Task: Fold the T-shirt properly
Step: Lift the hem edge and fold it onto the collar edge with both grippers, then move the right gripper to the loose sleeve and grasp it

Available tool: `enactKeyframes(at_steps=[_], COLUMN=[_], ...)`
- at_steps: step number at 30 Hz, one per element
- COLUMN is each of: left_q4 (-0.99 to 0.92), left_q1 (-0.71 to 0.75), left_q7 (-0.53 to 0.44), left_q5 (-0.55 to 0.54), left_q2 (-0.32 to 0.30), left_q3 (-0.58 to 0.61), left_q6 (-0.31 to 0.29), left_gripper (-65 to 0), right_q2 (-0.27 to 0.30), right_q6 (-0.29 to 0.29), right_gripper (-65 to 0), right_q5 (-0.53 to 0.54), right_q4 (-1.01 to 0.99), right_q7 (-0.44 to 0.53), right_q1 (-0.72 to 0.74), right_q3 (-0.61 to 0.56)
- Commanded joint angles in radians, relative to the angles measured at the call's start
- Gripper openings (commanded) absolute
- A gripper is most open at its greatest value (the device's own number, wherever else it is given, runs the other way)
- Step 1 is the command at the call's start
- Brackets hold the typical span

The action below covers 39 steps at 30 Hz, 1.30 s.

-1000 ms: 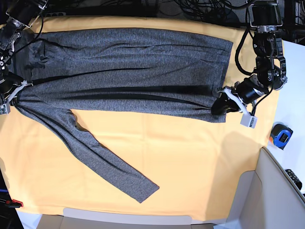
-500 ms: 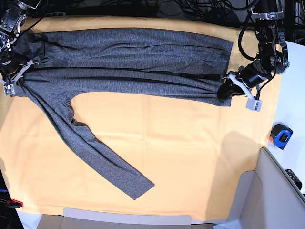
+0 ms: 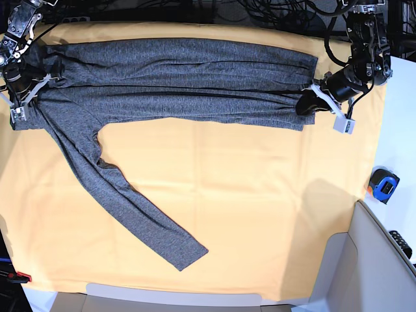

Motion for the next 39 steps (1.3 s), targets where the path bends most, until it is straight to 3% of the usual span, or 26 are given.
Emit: enactKeyframes(at_steps=[1,10,16,23,25,29,34,39], left_q4=[0.018,0.016,0.016,0.016,0.016,0.018,0.018,0.018], left_q1=[0.002,0.006,-0.003,-0.025,-0.026,-0.048,-0.058,-0.064], left_q7=[-0.016,0.001,0.073,0.081,0.081,0.082,0.082,0.082], left_q5=[-0.009,-0.007,-0.007,-0.007,-0.007,-0.007,-0.013,-0.013], left_q2=[-0.016,-0.016,-0.016,-0.016,-0.016,-0.017,-0.051,-0.068], left_q3=[-0.009,-0.001,-0.009,-0.009,-0.009,-0.009,-0.01,-0.01], left_q6=[-0.003,-0.002,-0.002,-0.002,-0.002,-0.002,0.0,0.0], left_gripper=[-65.0,-63.7,-46.3,-46.9,-46.9,-46.9,-46.7,-46.7], right_q2=[0.02,0.02,0.019,0.019,0.019,0.026,0.017,-0.026], right_q6=[-0.009,-0.009,-0.009,-0.009,-0.009,-0.009,-0.009,-0.009], right_gripper=[-65.0,-65.0,-64.4,-38.1,-33.7,-32.1,-32.1,-32.1], right_q5=[-0.003,-0.005,-0.003,-0.001,-0.001,-0.003,-0.003,-0.001], right_q4=[0.015,-0.047,-0.04,0.015,0.038,0.084,0.153,0.148], right_q7=[0.018,0.016,0.011,-0.073,-0.075,-0.076,-0.076,-0.076], right_q1=[0.003,0.003,0.004,0.034,0.034,0.035,0.069,0.207], right_q3=[0.008,0.008,0.007,0.008,0.008,0.021,0.124,0.176])
